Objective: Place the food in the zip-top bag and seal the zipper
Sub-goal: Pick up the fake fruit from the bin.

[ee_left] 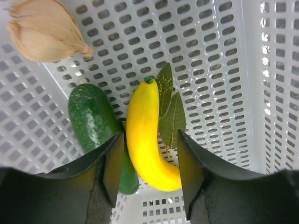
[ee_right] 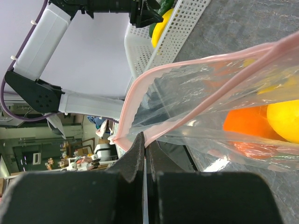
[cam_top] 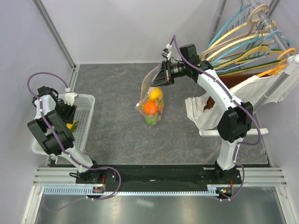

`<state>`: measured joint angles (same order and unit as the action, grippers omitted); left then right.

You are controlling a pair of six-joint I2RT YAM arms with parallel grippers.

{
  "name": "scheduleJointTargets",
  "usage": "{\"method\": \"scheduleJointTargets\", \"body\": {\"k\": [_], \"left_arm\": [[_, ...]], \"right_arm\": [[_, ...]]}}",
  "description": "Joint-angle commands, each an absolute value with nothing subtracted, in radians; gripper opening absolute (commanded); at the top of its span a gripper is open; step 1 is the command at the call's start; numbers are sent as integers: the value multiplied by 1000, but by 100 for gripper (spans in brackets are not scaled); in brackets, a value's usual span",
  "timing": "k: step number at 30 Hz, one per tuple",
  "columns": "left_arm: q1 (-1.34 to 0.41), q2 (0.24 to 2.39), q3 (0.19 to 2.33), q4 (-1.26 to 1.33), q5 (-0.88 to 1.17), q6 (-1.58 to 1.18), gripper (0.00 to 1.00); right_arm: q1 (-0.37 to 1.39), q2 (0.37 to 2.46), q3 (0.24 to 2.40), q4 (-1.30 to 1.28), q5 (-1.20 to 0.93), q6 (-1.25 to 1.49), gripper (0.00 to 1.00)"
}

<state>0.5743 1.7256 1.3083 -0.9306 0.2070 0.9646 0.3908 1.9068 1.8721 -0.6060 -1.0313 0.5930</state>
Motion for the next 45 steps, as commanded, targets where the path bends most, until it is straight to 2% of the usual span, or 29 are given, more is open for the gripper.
{"method": "scheduleJointTargets", "body": {"k": [1,12,35,37,40,41,42,45], "left_arm": [[620,1681,1264,-884,299,1075,54],[637,1723,1213,-785,296,1101,57],[620,1740,1134,-752,273,1111,49],[617,1727,1135,-752,278,1105,46],[614,1686,1190,-790,330,1077,33],[614,1651,1219,-813,386,1068,30],[612,1635,1253,-877,423,1059,23],[606,1586,1415,-978,590,1013,17]], "right_arm": [[394,1871,1868,-606,-1034,571,0],[396,1871,1862,-609,-1031,565,0],[396,1884,1870,-609,-1034,568,0],[396,1884,1871,-611,-1035,569,0],[396,1885,1867,-609,-1034,568,0],[396,1885,1864,-609,-1032,568,0],[396,1885,1861,-609,-1032,566,0],[399,1885,1847,-611,-1031,565,0]]}}
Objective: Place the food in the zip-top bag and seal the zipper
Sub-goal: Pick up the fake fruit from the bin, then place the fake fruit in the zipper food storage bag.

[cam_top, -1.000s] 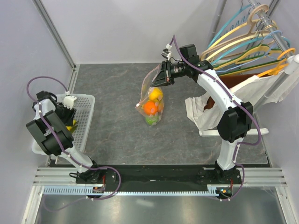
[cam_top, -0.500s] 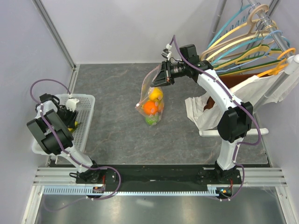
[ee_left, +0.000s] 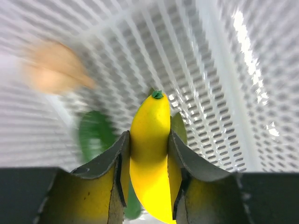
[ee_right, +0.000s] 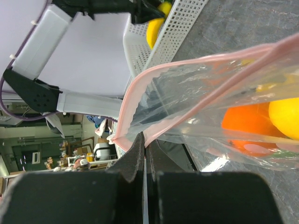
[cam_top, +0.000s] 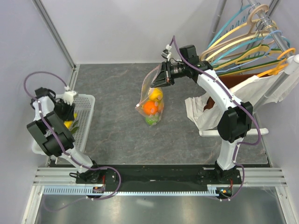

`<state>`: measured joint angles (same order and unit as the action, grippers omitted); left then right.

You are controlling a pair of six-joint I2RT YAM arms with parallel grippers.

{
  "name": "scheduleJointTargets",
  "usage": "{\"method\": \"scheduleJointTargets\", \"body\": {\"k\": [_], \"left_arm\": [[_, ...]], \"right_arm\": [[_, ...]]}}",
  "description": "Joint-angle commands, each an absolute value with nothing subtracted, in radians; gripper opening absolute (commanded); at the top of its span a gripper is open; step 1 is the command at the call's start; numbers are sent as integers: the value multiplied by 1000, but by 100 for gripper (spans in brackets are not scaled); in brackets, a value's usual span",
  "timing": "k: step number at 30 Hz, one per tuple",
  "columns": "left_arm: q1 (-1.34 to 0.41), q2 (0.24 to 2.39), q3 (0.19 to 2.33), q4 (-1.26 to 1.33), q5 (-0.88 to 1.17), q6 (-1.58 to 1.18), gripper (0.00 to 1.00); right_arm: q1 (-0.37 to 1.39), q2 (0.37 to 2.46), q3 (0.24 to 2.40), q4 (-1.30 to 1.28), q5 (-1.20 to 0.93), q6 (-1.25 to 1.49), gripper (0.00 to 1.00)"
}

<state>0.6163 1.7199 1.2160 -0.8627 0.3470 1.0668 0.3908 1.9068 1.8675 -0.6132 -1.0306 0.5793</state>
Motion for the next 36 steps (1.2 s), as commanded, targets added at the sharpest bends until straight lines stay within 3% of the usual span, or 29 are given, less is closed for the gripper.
{"method": "scheduleJointTargets", "body": {"k": [1,8,10,15,17,20,25,31,36], "left_arm": [[600,1576,1496,-1038,632,979,16],[425,1456,1723,-1112,996,824,8],[293,1402,1764,-1054,1000,685,7],[-108,1371,1887,-810,619,367,2],[-204,1411,1991,-810,394,292,2],[-333,1420,2046,-776,244,249,2],[-500,1304,1817,-466,211,355,2],[-543,1166,1449,-57,556,570,2],[-545,1213,1411,77,738,678,2]], "right_arm": [[397,1887,1847,-609,-1031,565,0],[405,1891,1855,-611,-1029,560,0],[406,1891,1853,-614,-1026,557,0],[408,1890,1852,-618,-1016,560,0],[410,1893,1852,-620,-1014,561,0],[411,1898,1861,-614,-1015,575,0],[414,1905,1873,-598,-1032,597,0],[417,1904,1864,-584,-1045,606,0],[422,1893,1850,-580,-1052,607,0]]}}
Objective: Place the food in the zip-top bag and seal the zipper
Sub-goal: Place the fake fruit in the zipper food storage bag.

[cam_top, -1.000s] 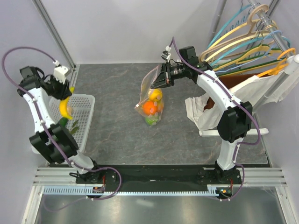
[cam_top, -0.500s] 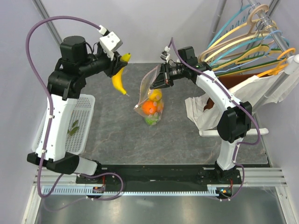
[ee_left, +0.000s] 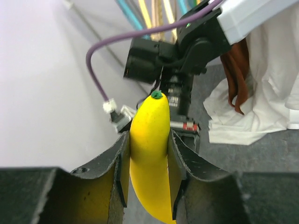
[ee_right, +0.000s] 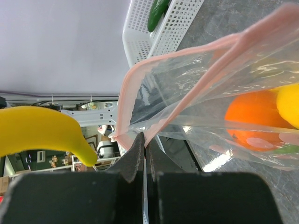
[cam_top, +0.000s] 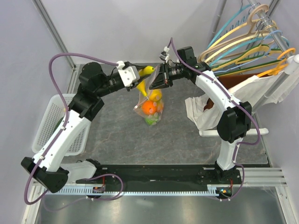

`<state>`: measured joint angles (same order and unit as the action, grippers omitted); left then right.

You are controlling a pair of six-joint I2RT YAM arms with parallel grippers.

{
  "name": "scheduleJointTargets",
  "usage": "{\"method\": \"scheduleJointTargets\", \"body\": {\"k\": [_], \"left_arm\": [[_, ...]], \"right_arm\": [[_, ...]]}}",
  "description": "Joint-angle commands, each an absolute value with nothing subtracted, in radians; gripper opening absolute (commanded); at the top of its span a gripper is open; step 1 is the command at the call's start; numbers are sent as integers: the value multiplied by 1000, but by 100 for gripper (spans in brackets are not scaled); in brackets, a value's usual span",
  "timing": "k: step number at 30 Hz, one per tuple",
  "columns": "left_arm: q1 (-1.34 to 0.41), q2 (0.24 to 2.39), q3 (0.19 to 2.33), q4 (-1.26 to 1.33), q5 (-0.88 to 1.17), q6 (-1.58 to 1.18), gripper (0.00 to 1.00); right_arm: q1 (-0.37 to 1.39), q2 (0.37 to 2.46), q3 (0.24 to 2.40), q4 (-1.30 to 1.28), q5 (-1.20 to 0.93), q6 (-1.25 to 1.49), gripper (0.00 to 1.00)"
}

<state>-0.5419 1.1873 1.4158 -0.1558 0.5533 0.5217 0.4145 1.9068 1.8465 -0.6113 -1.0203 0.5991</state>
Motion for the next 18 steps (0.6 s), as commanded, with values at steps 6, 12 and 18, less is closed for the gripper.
{"method": "scheduleJointTargets", "body": {"k": [6,12,18], "left_arm": [[-543,1256,1372,115,876,871,2],[-537,1295,1353,123,907,939,2],[-505,1324,1348,123,934,1074,2]], "right_arm": [[422,1885,1842,-574,-1063,609,0],[422,1873,1829,-572,-1069,609,0],[423,1861,1816,-571,-1072,611,0]]}}
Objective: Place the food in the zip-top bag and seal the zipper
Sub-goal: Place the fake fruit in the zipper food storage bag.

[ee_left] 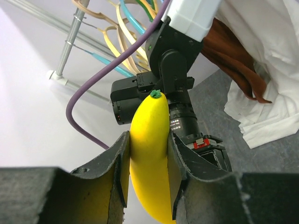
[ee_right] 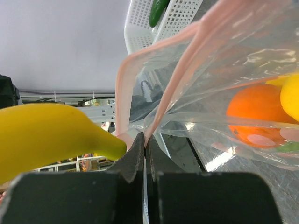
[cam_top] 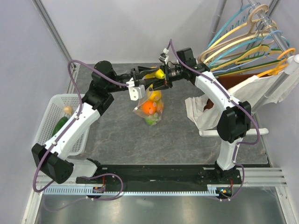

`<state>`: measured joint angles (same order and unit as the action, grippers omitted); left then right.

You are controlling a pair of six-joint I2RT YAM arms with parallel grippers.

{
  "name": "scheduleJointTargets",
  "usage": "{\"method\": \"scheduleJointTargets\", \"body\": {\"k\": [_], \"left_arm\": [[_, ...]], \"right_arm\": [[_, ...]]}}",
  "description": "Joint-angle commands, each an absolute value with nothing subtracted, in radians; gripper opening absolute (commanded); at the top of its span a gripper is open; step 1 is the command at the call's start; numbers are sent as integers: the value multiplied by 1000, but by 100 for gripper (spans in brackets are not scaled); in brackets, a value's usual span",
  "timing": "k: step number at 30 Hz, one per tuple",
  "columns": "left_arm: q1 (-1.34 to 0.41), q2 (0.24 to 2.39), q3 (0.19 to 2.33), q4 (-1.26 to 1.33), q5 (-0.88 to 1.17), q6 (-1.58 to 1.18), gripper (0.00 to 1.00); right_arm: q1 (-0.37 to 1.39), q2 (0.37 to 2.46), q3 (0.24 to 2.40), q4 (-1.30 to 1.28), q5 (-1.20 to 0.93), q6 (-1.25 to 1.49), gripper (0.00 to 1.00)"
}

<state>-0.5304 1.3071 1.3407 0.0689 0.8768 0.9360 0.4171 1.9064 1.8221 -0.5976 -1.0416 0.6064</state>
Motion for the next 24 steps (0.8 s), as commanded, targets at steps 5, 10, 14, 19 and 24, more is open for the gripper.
{"method": "scheduleJointTargets", "body": {"k": [5,10,14,19,24], "left_arm": [[-445,1325,1410,91,1017,1048,2],[-430,1330,1447,-84,1103,1129,2],[-430,1331,1424,-123,1129,1161,2],[-431,1354,1419,-124,1160,1141,2],[-434,1358,1393,-199,1215,1216,5]], "right_arm": [[423,1859,1816,-568,-1072,612,0],[422,1862,1836,-558,-1080,618,0],[423,1867,1870,-548,-1086,629,0],[429,1864,1875,-540,-1095,640,0],[431,1864,1867,-535,-1103,643,0]]}}
